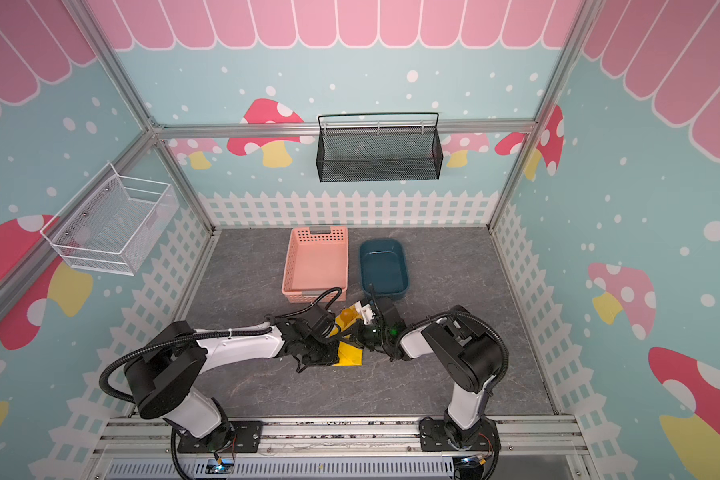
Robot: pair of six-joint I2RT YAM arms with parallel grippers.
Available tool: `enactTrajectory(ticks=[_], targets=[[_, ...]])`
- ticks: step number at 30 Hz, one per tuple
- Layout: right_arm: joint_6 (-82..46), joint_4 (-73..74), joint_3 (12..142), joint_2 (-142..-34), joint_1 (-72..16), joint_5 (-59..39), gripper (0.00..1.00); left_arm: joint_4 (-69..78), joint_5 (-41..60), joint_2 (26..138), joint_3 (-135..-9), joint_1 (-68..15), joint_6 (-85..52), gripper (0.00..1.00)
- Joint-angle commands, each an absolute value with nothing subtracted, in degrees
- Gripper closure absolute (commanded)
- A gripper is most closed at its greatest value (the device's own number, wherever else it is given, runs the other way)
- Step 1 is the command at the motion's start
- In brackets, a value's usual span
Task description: Place the utensils on the paper napkin and roll it up
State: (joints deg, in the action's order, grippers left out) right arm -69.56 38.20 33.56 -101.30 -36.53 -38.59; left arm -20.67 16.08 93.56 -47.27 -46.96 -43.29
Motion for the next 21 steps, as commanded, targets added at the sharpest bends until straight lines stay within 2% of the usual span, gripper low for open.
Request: enactTrajectory(ticks=[1, 21], targets=[[-71.0, 40.9, 34.7, -103.0, -37.1, -39.1, 0.98, -19.9, 15.8, 94.4, -46.8, -46.8, -43.5, 1.00], [-72.1, 45.4, 35.0, -107.2, -37.4, -40.1, 0.97, -19.9, 16.3, 94.9, -47.0, -46.8, -43.6, 1.00]])
